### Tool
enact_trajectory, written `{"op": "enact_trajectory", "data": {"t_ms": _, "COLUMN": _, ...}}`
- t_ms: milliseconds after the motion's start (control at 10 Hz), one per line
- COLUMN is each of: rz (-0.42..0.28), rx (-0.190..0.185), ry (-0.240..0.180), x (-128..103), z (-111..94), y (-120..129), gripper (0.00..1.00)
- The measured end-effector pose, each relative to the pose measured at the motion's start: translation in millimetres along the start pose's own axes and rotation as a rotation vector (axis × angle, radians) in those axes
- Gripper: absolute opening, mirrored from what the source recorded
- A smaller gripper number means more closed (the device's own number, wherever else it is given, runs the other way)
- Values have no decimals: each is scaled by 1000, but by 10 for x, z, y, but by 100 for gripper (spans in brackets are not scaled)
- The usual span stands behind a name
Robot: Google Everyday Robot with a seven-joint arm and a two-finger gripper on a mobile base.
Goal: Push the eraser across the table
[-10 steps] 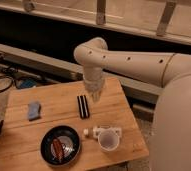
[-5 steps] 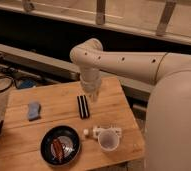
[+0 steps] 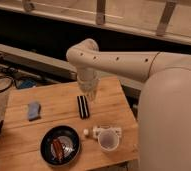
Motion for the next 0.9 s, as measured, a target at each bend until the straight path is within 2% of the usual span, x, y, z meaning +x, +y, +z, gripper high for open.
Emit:
{"op": "enact_trajectory", "data": {"t_ms": 100, "rz": 13, "rx": -7, "ry": -5, "x": 8, "z": 11, "y": -18, "gripper": 9}}
{"op": "enact_trajectory", "data": {"t_ms": 200, "rz": 44, "rx": -31, "ry": -34, "x": 26, "z": 38, "y": -78, "gripper": 9}}
{"op": "enact_trajectory", "data": {"t_ms": 300, "rz": 84, "rx": -55, "ry": -84, "x": 62, "z": 61, "y": -197, "gripper": 9}}
{"op": "enact_trajectory", "data": {"t_ms": 400, "rz": 140, "rx": -90, "ry": -159, "x": 120, "z": 126, "y": -376, "gripper": 9}}
{"op": "enact_trajectory", "data": {"t_ms": 500, "rz": 176, "rx": -127, "ry": -211, "x": 152, "z": 185, "y": -488, "gripper": 9}}
{"op": "enact_trajectory", "data": {"t_ms": 700, "rz": 206, "rx": -164, "ry": -252, "x": 144, "z": 295, "y": -642, "gripper": 9}}
{"op": "enact_trajectory", "data": {"t_ms": 900, "rz": 237, "rx": -164, "ry": -253, "x": -9, "z": 407, "y": -817, "gripper": 9}}
